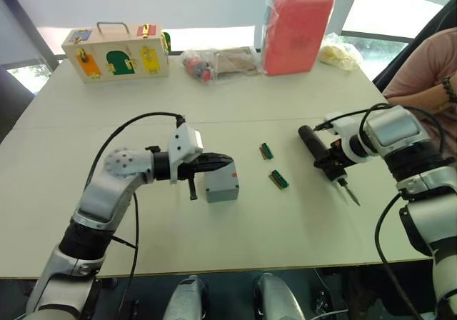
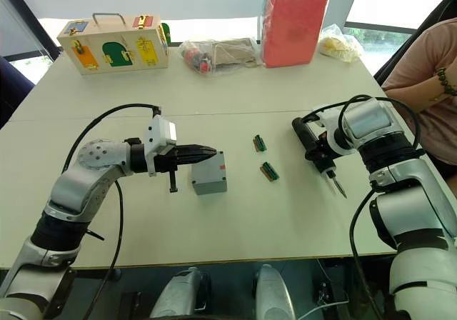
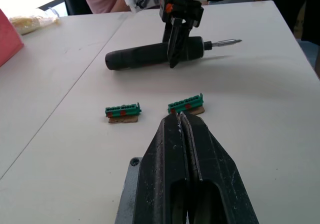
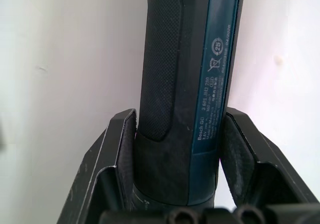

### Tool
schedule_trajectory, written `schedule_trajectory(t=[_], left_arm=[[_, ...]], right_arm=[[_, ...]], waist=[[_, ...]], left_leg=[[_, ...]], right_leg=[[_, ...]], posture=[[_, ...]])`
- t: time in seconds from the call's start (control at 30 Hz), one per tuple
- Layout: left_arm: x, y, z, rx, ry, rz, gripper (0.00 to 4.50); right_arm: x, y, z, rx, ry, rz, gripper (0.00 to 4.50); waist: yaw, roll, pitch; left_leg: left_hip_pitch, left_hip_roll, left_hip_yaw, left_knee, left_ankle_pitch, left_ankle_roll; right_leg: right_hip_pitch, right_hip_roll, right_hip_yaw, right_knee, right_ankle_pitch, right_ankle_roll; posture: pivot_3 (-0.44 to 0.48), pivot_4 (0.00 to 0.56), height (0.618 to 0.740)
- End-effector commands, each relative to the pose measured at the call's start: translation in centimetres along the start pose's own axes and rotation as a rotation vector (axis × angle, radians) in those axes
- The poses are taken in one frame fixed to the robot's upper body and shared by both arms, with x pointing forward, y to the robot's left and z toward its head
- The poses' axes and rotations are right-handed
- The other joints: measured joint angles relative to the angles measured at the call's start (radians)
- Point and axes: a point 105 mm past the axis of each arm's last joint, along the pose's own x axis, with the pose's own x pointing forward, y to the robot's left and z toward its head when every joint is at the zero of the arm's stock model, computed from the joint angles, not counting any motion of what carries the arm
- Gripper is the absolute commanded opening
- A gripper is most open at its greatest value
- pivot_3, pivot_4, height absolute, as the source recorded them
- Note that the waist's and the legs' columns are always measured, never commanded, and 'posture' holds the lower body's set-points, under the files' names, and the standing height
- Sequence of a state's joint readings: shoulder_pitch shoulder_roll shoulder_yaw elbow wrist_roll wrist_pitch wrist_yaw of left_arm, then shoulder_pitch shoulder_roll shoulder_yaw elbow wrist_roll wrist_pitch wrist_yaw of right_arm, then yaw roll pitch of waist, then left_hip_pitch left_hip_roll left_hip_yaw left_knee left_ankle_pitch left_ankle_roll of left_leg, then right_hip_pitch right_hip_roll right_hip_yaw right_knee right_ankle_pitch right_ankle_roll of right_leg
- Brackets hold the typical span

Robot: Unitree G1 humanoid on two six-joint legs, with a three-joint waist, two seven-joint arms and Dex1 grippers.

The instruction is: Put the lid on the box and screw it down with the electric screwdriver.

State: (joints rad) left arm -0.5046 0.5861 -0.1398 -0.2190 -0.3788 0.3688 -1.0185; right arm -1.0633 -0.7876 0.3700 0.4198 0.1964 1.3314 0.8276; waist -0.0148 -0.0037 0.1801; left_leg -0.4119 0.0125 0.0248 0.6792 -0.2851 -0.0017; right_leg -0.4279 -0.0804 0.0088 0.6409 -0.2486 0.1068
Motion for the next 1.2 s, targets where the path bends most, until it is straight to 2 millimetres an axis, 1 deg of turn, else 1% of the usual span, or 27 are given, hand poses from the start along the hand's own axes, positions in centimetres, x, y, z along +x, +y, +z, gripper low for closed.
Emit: schedule_trajectory(t=[0.03, 0.07, 0.1, 0.13, 0.2, 0.23, 0.3, 0.33, 0.4, 0.47, 0.53, 0.57, 0.67, 0.73, 0.8, 0.9, 1.0, 1.07, 1.2], left_arm=[[-0.7, 0.3, 0.7, 0.049, -0.001, 0.011, 0.00], [-0.8, 0.4, 0.7, 0.049, 0.003, 0.010, 0.00], [-0.8, 0.4, 0.6, 0.051, 0.011, 0.008, 0.00], [-1.0, 0.6, 0.4, 0.051, 0.022, 0.007, 0.00], [-1.1, 0.8, 0.1, 0.046, 0.037, 0.004, 0.00], [-1.3, 0.9, 0.0, 0.044, 0.042, 0.004, 0.00], [-1.4, 1.1, -0.3, 0.039, 0.054, 0.004, 0.00], [-1.5, 1.2, -0.4, 0.041, 0.061, 0.004, 0.00], [-1.7, 1.4, -0.5, 0.030, 0.066, 0.010, 0.00], [-1.7, 1.4, -0.8, 0.033, 0.081, 0.011, 0.00], [-1.6, 1.3, -1.0, 0.034, 0.088, 0.012, 0.00], [-2.0, 1.6, -1.1, 0.029, 0.091, 0.017, 0.00], [-1.9, 1.4, -1.4, 0.014, 0.102, 0.023, 0.00], [-1.8, 1.2, -1.7, 0.012, 0.116, 0.020, 0.00], [-1.6, 1.2, -2.1, -0.001, 0.121, 0.025, 0.00], [-1.4, 1.1, -2.5, -0.015, 0.125, 0.027, 0.00], [-1.0, 0.7, -3.7, -0.038, 0.147, 0.023, 0.00], [-0.8, 0.5, -4.6, -0.048, 0.168, 0.017, 0.00], [-0.6, 0.5, -5.3, -0.063, 0.173, 0.020, 0.00]], right_arm=[[-3.9, 2.5, 4.3, -0.159, -0.302, 0.056, 1.88], [-4.4, 3.2, 4.7, -0.178, -0.352, 0.081, 1.88], [-5.3, 4.5, 5.5, -0.213, -0.453, 0.132, 1.88], [-6.5, 6.3, 6.7, -0.239, -0.593, 0.201, 1.88], [-8.8, 8.7, 8.0, -0.280, -0.837, 0.280, 1.88], [-9.7, 9.7, 8.4, -0.286, -0.938, 0.300, 1.88], [-10.9, 11.6, 8.6, -0.287, -1.088, 0.360, 1.88], [-11.2, 12.2, 8.6, -0.279, -1.145, 0.377, 1.88], [-11.4, 13.1, 8.7, -0.236, -1.238, 0.391, 1.88], [-11.7, 13.9, 8.2, -0.228, -1.330, 0.422, 1.88], [-11.7, 14.4, 7.9, -0.242, -1.376, 0.426, 1.88], [-11.4, 15.3, 7.8, -0.255, -1.396, 0.430, 1.88], [-10.0, 17.7, 6.4, -0.299, -1.454, 0.464, 1.88], [-8.7, 18.2, 6.1, -0.279, -1.462, 0.451, 1.88], [-7.8, 18.7, 5.9, -0.270, -1.478, 0.436, 1.88], [-7.2, 19.0, 6.0, -0.250, -1.499, 0.418, 1.88], [-6.6, 19.3, 5.8, -0.241, -1.511, 0.401, 1.88], [-6.5, 19.3, 6.0, -0.217, -1.523, 0.385, 1.88], [-6.4, 19.2, 6.2, -0.211, -1.536, 0.371, 1.88]], waist=[[0.001, 0.000, 0.000], [0.002, 0.000, 0.000], [0.002, 0.000, 0.000], [0.002, 0.000, 0.000], [0.000, -0.001, 0.000], [-0.002, 0.000, 0.001], [0.000, 0.000, 0.001], [0.002, 0.000, 0.001], [0.005, -0.001, 0.001], [0.006, -0.002, 0.001], [0.006, -0.002, 0.000], [0.005, -0.002, 0.001], [0.000, -0.002, 0.000], [-0.004, -0.002, 0.001], [-0.007, -0.002, 0.001], [-0.002, -0.002, 0.001], [0.002, -0.002, 0.001], [0.001, -0.002, 0.001], [0.001, -0.002, 0.001]], left_leg=[[0.000, 0.000, 0.000, 0.000, 0.000, 0.000], [0.000, 0.000, 0.000, -0.001, 0.000, 0.000], [0.000, 0.000, 0.000, -0.001, 0.000, 0.000], [0.000, 0.000, 0.000, -0.001, 0.000, 0.000], [0.000, 0.000, 0.000, 0.000, 0.000, 0.000], [0.000, 0.001, 0.000, 0.001, 0.000, 0.000], [0.000, 0.001, 0.000, 0.001, 0.000, 0.000], [0.000, 0.001, -0.001, 0.001, 0.000, 0.000], [0.000, 0.000, -0.001, 0.001, 0.000, 0.000], [0.000, 0.000, -0.001, 0.001, 0.000, 0.000], [0.000, -0.001, -0.001, 0.003, 0.000, 0.000], [0.000, -0.001, 0.000, 0.003, 0.000, 0.000], [0.000, -0.002, 0.000, 0.003, 0.000, 0.000], [0.001, -0.001, -0.001, 0.001, 0.000, 0.000], [0.001, 0.000, 0.000, 0.001, 0.000, 0.000], [0.001, 0.000, 0.000, 0.001, 0.000, 0.000], [0.001, 0.000, 0.000, 0.002, 0.000, 0.000], [0.001, -0.001, 0.000, 0.002, 0.000, 0.000], [0.001, 0.000, -0.001, 0.002, 0.000, 0.000]], right_leg=[[0.000, 0.000, 0.000, 0.000, 0.000, 0.000], [0.000, 0.000, 0.000, 0.000, 0.000, 0.000], [0.000, 0.000, 0.000, 0.000, 0.000, 0.000], [0.000, 0.000, 0.000, 0.000, 0.000, 0.000], [0.000, 0.000, 0.000, 0.001, 0.000, 0.000], [0.000, 0.001, 0.000, 0.002, 0.000, 0.000], [0.000, 0.001, 0.001, 0.003, 0.000, 0.000], [-0.001, 0.001, 0.001, 0.003, 0.000, 0.000], [-0.001, 0.001, 0.000, 0.004, 0.000, 0.001], [0.000, -0.001, 0.000, 0.004, 0.000, 0.001], [0.001, -0.001, 0.000, 0.003, 0.000, 0.000], [0.001, -0.002, 0.001, 0.004, 0.000, 0.001], [0.001, -0.001, 0.001, 0.004, 0.000, 0.001], [0.000, 0.000, 0.001, 0.004, -0.001, 0.001], [-0.001, 0.001, 0.001, 0.005, -0.001, 0.001], [-0.001, 0.001, 0.001, 0.006, -0.001, 0.001], [-0.001, 0.000, 0.001, 0.006, -0.001, 0.001], [0.000, 0.000, 0.001, 0.005, -0.001, 0.001], [0.000, 0.000, 0.001, 0.006, -0.001, 0.001]], posture=[[0.000, 0.150, 0.730], [0.000, 0.150, 0.730], [0.000, 0.150, 0.730], [0.000, 0.150, 0.730], [0.000, 0.150, 0.730], [0.000, 0.150, 0.730], [0.000, 0.150, 0.730], [0.000, 0.150, 0.730], [0.000, 0.150, 0.730], [0.000, 0.150, 0.730], [0.000, 0.150, 0.730], [0.000, 0.150, 0.730], [0.000, 0.150, 0.730], [0.000, 0.150, 0.730], [0.000, 0.150, 0.730], [0.000, 0.150, 0.730], [0.000, 0.150, 0.730], [0.000, 0.150, 0.730], [0.000, 0.150, 0.730]])
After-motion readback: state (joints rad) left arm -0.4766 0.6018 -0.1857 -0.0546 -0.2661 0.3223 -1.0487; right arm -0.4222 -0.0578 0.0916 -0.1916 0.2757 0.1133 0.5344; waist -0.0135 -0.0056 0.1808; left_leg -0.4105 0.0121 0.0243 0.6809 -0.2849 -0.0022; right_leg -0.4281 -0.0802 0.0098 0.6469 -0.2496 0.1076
